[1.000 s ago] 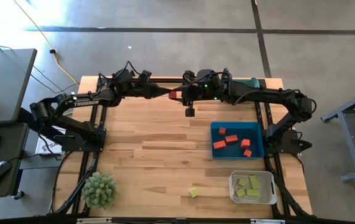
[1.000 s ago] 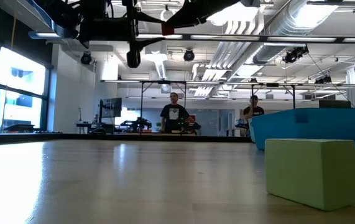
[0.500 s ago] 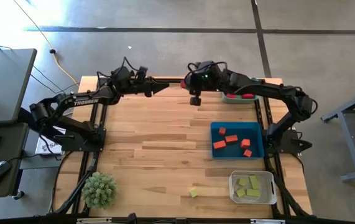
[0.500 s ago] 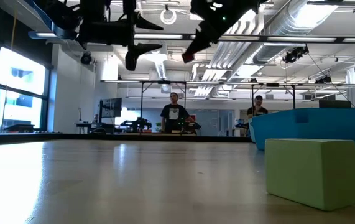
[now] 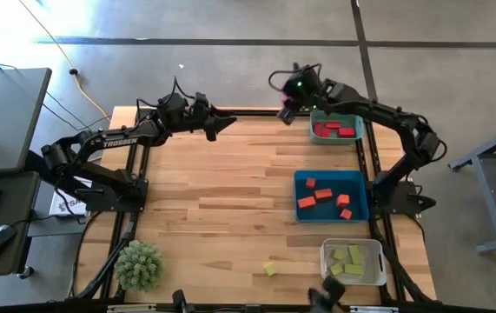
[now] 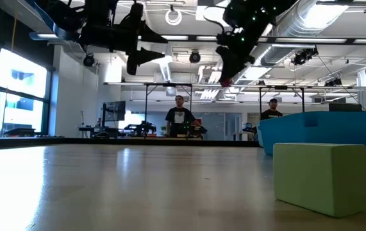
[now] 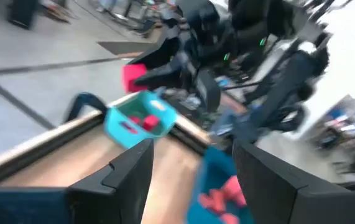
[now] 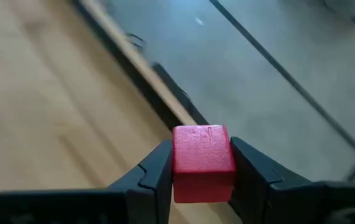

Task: Sort & place blocks by color
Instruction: Put the red wooden block into the green bin

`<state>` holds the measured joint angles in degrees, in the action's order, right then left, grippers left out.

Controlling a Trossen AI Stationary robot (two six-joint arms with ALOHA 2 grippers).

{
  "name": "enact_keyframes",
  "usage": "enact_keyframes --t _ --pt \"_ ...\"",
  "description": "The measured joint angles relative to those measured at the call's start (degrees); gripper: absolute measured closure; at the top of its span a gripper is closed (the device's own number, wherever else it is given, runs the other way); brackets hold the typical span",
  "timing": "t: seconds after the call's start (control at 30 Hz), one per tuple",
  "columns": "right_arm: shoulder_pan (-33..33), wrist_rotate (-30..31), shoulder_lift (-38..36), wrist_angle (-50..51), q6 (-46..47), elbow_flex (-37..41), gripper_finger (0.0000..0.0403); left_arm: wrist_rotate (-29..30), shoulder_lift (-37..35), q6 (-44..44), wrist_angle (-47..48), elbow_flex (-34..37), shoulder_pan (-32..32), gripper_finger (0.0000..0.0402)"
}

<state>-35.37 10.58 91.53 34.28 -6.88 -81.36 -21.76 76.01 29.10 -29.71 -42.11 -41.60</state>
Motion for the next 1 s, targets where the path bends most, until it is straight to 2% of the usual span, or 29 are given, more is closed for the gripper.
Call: enact_keyframes --t 0.2,0.37,0.5,0.73,1.0 --pt "-8.37 0.83 -0.02 7.26 8.14 0.0 0.0295 4.44 0.0 -9.63 2.83 0.0 0.0 0.0193" --pt "-15.09 0.49 1.5 14.24 13.64 0.0 0.0294 4.63 0.0 -15.7 2.94 0.0 -0.02 0.0193" --pt "-19.07 -2.08 3.83 19.82 17.29 0.0 0.0294 4.63 0.0 -20.43 2.94 0.0 -0.02 0.0193" --pt "-21.03 -4.63 7.51 29.37 20.87 0.0 0.0293 4.63 0.0 -27.56 2.94 0.0 -0.02 0.0193" --pt "-20.92 -4.8 11.27 34.61 22.08 0.0 0.0293 4.61 0.0 -32.34 2.92 0.0 -0.02 0.0193"
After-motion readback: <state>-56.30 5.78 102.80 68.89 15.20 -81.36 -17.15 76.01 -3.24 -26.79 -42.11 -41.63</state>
